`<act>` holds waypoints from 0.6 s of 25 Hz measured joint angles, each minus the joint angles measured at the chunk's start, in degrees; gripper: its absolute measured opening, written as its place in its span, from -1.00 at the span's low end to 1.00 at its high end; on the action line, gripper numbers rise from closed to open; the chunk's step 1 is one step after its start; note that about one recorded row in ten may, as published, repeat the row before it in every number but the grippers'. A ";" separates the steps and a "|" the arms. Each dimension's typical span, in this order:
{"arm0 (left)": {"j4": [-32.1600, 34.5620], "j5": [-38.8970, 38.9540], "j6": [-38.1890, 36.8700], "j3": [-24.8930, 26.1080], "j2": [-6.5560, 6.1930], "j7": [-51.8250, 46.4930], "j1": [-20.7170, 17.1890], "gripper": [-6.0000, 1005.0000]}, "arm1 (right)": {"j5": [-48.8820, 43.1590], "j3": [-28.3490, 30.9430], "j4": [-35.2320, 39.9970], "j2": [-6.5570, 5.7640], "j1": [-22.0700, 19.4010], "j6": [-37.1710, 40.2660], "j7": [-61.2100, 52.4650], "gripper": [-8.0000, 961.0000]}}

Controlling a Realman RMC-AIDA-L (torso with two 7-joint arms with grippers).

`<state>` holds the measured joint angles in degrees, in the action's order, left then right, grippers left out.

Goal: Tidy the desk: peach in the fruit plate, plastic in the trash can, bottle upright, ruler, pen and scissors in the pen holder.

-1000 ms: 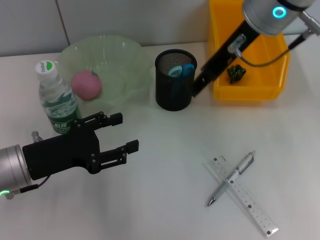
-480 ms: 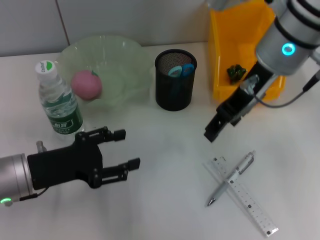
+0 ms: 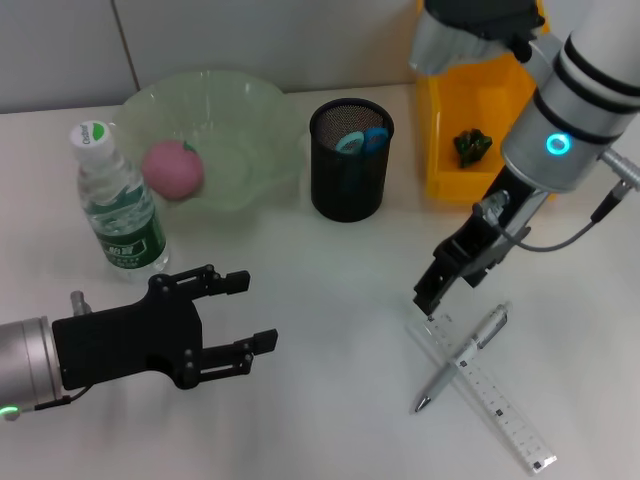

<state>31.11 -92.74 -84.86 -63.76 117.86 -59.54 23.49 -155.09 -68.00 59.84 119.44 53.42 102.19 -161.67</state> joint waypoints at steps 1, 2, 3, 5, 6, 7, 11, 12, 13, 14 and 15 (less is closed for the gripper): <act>0.00 0.00 0.00 0.00 0.00 0.00 0.00 0.51 | 0.00 0.00 0.00 0.00 0.00 0.00 0.00 0.56; 0.00 -0.27 0.06 0.15 0.00 0.00 -0.01 0.51 | -0.19 -1.33 0.33 0.00 -0.53 -0.30 -0.82 0.57; 0.01 -0.56 0.14 0.29 0.00 0.01 -0.01 0.51 | -0.29 -2.53 0.78 0.00 -0.97 -0.52 -1.39 0.57; 0.01 -0.85 0.29 0.42 0.00 0.02 -0.02 0.51 | -0.41 -6.50 2.79 0.04 -2.39 -1.03 -3.76 0.57; 0.01 -0.85 0.29 0.42 0.00 0.02 -0.02 0.51 | -0.41 -6.50 2.79 0.04 -2.39 -1.03 -3.76 0.57; 0.01 -0.87 0.33 0.42 -0.01 0.01 -0.03 0.51 | -0.42 -7.76 3.47 0.07 -2.80 -1.23 -4.60 0.57; 0.01 -0.92 0.35 0.32 -0.24 -0.06 -0.03 0.51 | -0.19 -11.35 4.73 0.18 -3.89 -2.18 -7.09 0.57; 0.01 -0.93 0.36 0.23 -0.30 -0.09 -0.03 0.51 | -0.01 -11.83 4.78 0.24 -4.07 -2.41 -7.43 0.57; 0.01 -0.94 0.36 0.17 -0.33 -0.10 -0.03 0.51 | 0.17 -12.14 4.70 0.32 -4.21 -2.67 -7.59 0.57; 0.01 -0.95 0.36 0.08 -0.38 -0.10 -0.03 0.51 | 0.78 -12.23 4.34 0.38 -4.30 -2.98 -7.65 0.57; 0.01 -0.96 0.37 0.02 -0.41 -0.09 -0.07 0.51 | 2.66 -12.31 3.12 0.42 -4.43 -3.84 -7.77 0.57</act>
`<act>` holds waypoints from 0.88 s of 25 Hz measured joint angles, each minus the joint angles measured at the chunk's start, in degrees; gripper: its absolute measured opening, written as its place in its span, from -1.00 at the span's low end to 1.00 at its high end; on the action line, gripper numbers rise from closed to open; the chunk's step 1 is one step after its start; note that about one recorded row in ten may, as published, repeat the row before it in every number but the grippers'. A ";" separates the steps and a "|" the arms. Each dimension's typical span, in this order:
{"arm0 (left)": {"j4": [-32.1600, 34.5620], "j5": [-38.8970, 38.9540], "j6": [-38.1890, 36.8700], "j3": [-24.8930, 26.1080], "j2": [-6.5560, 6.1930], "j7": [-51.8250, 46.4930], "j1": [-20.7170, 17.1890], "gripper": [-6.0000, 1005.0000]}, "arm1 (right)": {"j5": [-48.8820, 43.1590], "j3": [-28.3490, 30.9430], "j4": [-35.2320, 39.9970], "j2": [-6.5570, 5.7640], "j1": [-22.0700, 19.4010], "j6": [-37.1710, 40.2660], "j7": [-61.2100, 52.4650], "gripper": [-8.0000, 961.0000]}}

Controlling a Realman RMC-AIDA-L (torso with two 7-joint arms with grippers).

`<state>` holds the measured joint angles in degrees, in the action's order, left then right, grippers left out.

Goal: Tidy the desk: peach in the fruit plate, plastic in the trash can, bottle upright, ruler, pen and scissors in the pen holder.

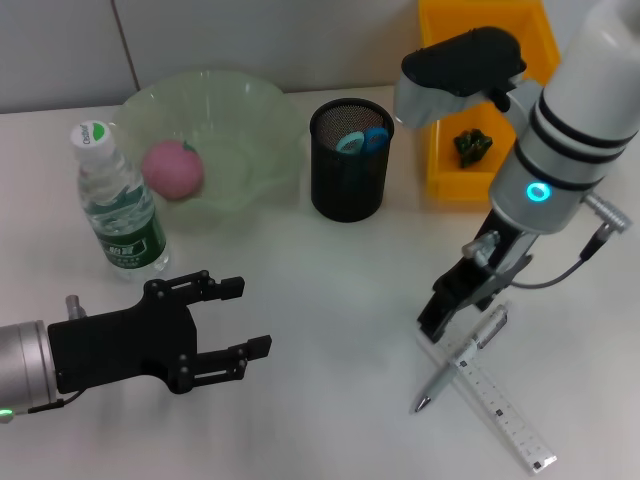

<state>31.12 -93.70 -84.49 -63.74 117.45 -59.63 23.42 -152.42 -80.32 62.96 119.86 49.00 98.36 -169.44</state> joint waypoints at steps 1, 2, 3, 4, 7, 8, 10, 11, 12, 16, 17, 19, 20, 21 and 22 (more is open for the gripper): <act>0.00 0.00 0.02 -0.01 -0.03 0.03 -0.03 0.51 | 0.00 0.00 0.00 0.00 0.00 0.00 0.00 0.57; 0.00 0.00 0.02 0.00 -0.08 0.07 -0.11 0.51 | 0.99 -0.02 -0.73 0.01 -0.02 -0.50 -0.03 0.57; 0.00 0.00 0.03 0.02 -0.11 0.11 -0.17 0.51 | 1.63 -0.03 -1.38 0.01 -0.04 -0.90 -0.04 0.57; 0.01 0.00 0.03 0.05 -0.12 0.12 -0.21 0.51 | 1.94 -0.03 -2.00 0.01 -0.05 -1.27 -0.05 0.57; 0.12 0.00 -0.03 0.15 -0.12 0.16 -0.22 0.51 | 1.98 -0.06 -3.22 0.02 -0.05 -2.22 -0.04 0.57; 0.14 0.00 -0.09 0.18 -0.12 0.18 -0.22 0.51 | 1.79 -0.07 -3.37 0.02 -0.05 -2.45 -0.04 0.56; 0.16 0.00 -0.21 0.22 -0.12 0.21 -0.22 0.51 | 1.03 -0.47 -3.55 0.02 -0.05 -2.83 -0.04 0.56; 0.18 0.00 -0.25 0.24 -0.12 0.21 -0.22 0.51 | 1.03 -0.47 -3.55 0.02 -0.05 -2.83 -0.04 0.56; 0.18 0.00 -0.25 0.24 -0.12 0.21 -0.22 0.51 | 0.61 -0.74 -3.61 0.02 -0.05 -2.98 -0.04 0.56; 0.59 0.00 -0.29 0.27 -0.12 0.21 -0.29 0.51 | -0.12 -1.43 -4.20 0.00 -0.04 -3.60 -0.04 0.56; 0.59 0.00 -0.29 0.27 -0.12 0.21 -0.29 0.51 | -0.15 -1.44 -4.42 -0.01 -0.04 -3.80 -0.04 0.56; 0.70 0.01 -0.31 0.35 -0.12 0.14 -0.36 0.51 | -0.20 -1.45 -4.71 -0.02 -0.04 -4.21 -0.04 0.55; 0.70 0.00 -0.32 0.35 -0.12 0.13 -0.37 0.51 | -0.23 -1.56 -4.83 -0.03 -0.04 -4.55 -0.04 0.55; 0.70 0.00 -0.32 0.35 -0.12 0.13 -0.37 0.51 | -0.23 -1.56 -4.83 -0.03 -0.04 -4.55 -0.04 0.55; 0.70 0.00 -0.32 0.35 -0.12 0.13 -0.37 0.51 | -0.24 -1.71 -4.84 -0.04 -0.04 -4.67 -0.04 0.55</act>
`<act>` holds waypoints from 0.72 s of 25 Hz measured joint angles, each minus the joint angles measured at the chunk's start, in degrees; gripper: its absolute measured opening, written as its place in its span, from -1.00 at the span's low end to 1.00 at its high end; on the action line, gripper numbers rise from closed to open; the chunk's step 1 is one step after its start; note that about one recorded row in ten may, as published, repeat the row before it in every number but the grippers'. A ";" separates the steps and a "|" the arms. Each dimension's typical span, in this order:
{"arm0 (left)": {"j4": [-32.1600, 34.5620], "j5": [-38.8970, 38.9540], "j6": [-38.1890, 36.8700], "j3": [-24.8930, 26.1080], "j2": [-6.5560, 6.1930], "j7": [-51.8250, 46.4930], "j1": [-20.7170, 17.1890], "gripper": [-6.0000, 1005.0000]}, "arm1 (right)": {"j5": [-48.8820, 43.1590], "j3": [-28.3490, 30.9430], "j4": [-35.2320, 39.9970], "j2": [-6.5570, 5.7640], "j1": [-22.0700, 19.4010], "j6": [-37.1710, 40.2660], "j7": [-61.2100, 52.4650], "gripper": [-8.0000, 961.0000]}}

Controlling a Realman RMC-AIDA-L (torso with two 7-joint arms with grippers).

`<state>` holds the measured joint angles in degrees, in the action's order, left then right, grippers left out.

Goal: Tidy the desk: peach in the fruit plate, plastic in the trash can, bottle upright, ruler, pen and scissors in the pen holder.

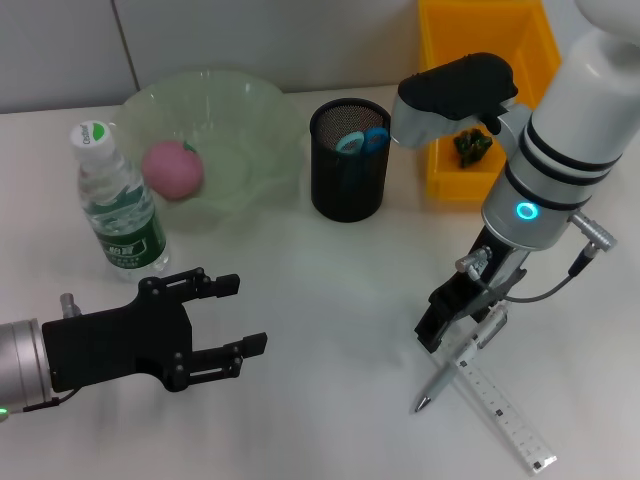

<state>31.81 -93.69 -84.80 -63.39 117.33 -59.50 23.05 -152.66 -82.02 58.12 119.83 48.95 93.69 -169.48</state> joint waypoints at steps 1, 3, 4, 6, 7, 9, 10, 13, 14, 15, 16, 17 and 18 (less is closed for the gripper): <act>0.01 0.00 -0.01 0.02 0.00 -0.14 -0.03 0.51 | -0.01 -0.18 -0.03 -0.01 0.00 -0.17 0.01 0.54; 0.01 0.00 -0.02 -0.02 0.00 -0.24 -0.03 0.51 | -0.01 -0.88 -0.19 -0.02 0.00 -0.77 0.03 0.54; 0.01 0.00 -0.02 -0.07 0.00 -0.27 -0.03 0.51 | -0.01 -0.88 -0.19 -0.02 0.00 -0.77 0.03 0.53; 0.01 0.00 -0.02 -0.10 0.00 -0.27 -0.03 0.51 | 0.03 -1.37 -0.36 -0.03 0.01 -1.18 0.04 0.53; 0.01 0.00 -0.02 -0.12 0.00 -0.23 -0.03 0.51 | 0.13 -1.60 -0.52 -0.03 0.04 -1.45 0.04 0.52; 0.04 0.00 -0.06 -0.14 0.04 -0.17 -0.14 0.51 | 0.30 -1.88 -0.92 -0.04 0.09 -1.93 0.05 0.52; 0.06 0.00 -0.11 -0.14 0.06 -0.18 -0.18 0.51 | 0.38 -1.93 -1.09 -0.03 0.09 -2.09 0.06 0.51; 0.08 0.00 -0.19 -0.15 0.07 -0.22 -0.23 0.51 | 0.57 -1.98 -1.18 -0.04 0.04 -2.67 0.09 0.51; 0.09 0.00 -0.23 -0.15 0.11 -0.22 -0.25 0.51 | 0.57 -1.98 -1.18 -0.04 0.04 -2.67 0.09 0.50; 0.09 0.00 -0.25 -0.14 0.16 -0.20 -0.26 0.51 | 0.57 -2.01 -1.18 -0.04 0.04 -2.80 0.11 0.50; 0.09 0.00 -0.25 -0.14 0.16 -0.20 -0.26 0.51 | 0.58 -2.08 -1.18 -0.04 0.03 -2.86 0.13 0.50; 0.09 0.00 -0.32 -0.10 0.23 -0.10 -0.28 0.51 | 0.59 -2.27 -1.18 -0.04 0.03 -2.95 0.15 0.49; 0.09 0.00 -0.34 -0.09 0.23 -0.09 -0.28 0.51 | 0.59 -2.43 -1.20 -0.04 0.04 -3.08 0.16 0.49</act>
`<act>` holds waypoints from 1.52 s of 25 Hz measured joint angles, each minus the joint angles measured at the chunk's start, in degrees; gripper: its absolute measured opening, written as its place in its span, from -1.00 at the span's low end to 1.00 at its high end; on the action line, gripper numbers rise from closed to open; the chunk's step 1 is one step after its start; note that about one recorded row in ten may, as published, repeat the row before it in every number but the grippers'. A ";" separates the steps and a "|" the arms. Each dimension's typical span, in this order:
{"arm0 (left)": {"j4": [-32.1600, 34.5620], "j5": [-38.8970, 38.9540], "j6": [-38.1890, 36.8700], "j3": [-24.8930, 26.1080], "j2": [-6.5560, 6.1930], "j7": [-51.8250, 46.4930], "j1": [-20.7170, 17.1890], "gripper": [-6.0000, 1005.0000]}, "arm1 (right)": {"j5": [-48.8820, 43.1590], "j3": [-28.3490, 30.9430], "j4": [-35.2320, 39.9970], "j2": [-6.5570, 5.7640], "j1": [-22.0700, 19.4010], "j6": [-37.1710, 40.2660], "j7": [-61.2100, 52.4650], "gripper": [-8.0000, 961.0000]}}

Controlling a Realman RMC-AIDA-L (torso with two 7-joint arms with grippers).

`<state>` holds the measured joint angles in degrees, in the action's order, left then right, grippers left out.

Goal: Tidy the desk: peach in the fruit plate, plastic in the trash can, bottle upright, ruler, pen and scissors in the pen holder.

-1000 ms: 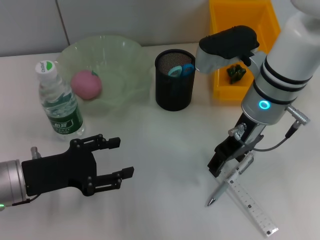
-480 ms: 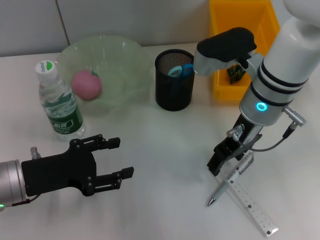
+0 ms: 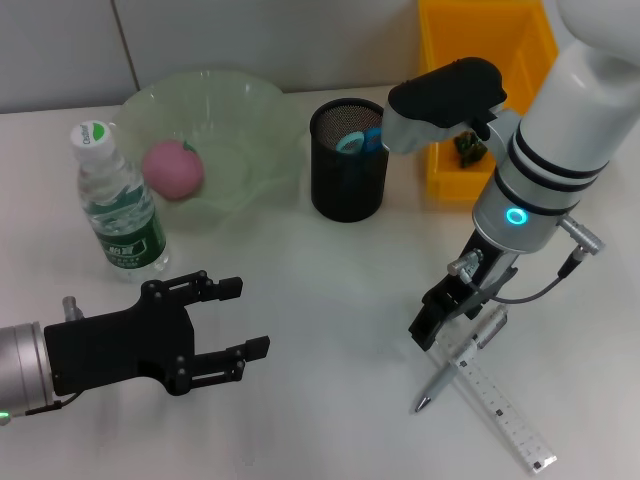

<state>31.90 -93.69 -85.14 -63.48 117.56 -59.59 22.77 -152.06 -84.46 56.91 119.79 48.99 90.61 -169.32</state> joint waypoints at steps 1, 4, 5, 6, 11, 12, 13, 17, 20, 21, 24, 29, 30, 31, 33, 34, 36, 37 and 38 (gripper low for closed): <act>0.00 0.00 -0.02 0.00 0.01 0.00 0.00 0.51 | 0.01 -0.20 -0.09 0.00 0.05 -0.17 0.00 0.49; 0.01 0.00 -0.09 0.03 0.02 0.02 -0.04 0.51 | 0.02 -0.64 -0.42 0.00 0.28 -0.54 0.02 0.48; 0.04 0.00 -0.15 0.03 0.03 0.00 -0.12 0.51 | 0.02 -0.96 -0.49 0.00 0.33 -0.73 0.03 0.47; 0.05 0.00 -0.17 0.03 0.03 -0.01 -0.14 0.51 | 0.02 -0.96 -0.49 0.00 0.33 -0.73 0.03 0.47; 0.19 0.00 -0.28 0.03 -0.04 -0.01 -0.18 0.51 | 0.12 -1.10 -1.23 0.00 0.49 -1.35 0.04 0.46; 0.29 0.00 -0.28 0.02 -0.04 -0.01 -0.18 0.51 | 0.29 -1.10 -1.45 0.00 0.55 -1.41 0.08 0.45; 0.29 0.00 -0.28 0.02 -0.04 -0.01 -0.18 0.51 | 0.48 -1.10 -1.62 0.00 0.58 -1.44 0.14 0.45; 0.80 0.00 -0.36 0.10 -0.05 -0.09 -0.18 0.51 | 1.42 -1.58 -1.99 0.00 0.66 -1.72 0.36 0.44; 0.80 0.00 -0.42 0.12 -0.05 -0.02 -0.18 0.51 | 1.50 -2.05 -2.34 0.00 0.71 -1.95 0.35 0.43; 0.80 0.00 -0.42 0.12 -0.05 -0.02 -0.18 0.51 | 1.50 -2.05 -2.34 0.00 0.71 -1.95 0.35 0.43; 0.80 0.00 -0.47 0.12 -0.07 0.04 -0.18 0.51 | 1.51 -2.66 -2.79 -0.01 0.84 -2.00 0.34 0.42; 0.79 0.00 -0.47 0.11 -0.14 0.04 -0.18 0.51 | 1.51 -2.74 -3.32 -0.04 1.15 -2.02 0.34 0.38; 0.79 0.00 -0.47 0.11 -0.14 0.04 -0.18 0.51 | 1.52 -2.91 -3.32 -0.05 1.32 -2.02 0.33 0.36; 0.79 0.00 -0.47 0.11 -0.14 0.04 -0.18 0.51 | 1.52 -2.91 -3.32 -0.05 1.32 -2.02 0.33 0.34; 0.79 0.01 -0.47 0.11 -0.14 0.05 -0.18 0.51 | 1.51 -3.21 -3.32 -0.06 1.45 -2.02 0.25 0.31; 0.79 0.03 -0.47 0.11 -0.14 0.05 -0.18 0.51 | 1.51 -3.36 -3.32 -0.07 1.51 -2.02 0.20 0.29; 0.79 0.08 -0.47 0.11 -0.14 0.07 -0.18 0.51 | 1.47 -3.49 -3.32 -0.08 1.67 -2.03 0.17 0.24; 0.79 0.08 -0.47 0.11 -0.14 0.07 -0.18 0.51 | 1.41 -3.52 -3.34 -0.08 1.73 -2.03 0.15 0.22; 0.79 0.11 -0.47 0.11 -0.14 0.07 -0.18 0.51 | 1.39 -3.52 -3.38 -0.09 1.77 -2.03 0.15 0.19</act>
<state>32.69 -93.57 -85.61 -63.37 117.42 -59.52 22.58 -150.68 -87.98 53.53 119.70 50.76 88.59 -169.17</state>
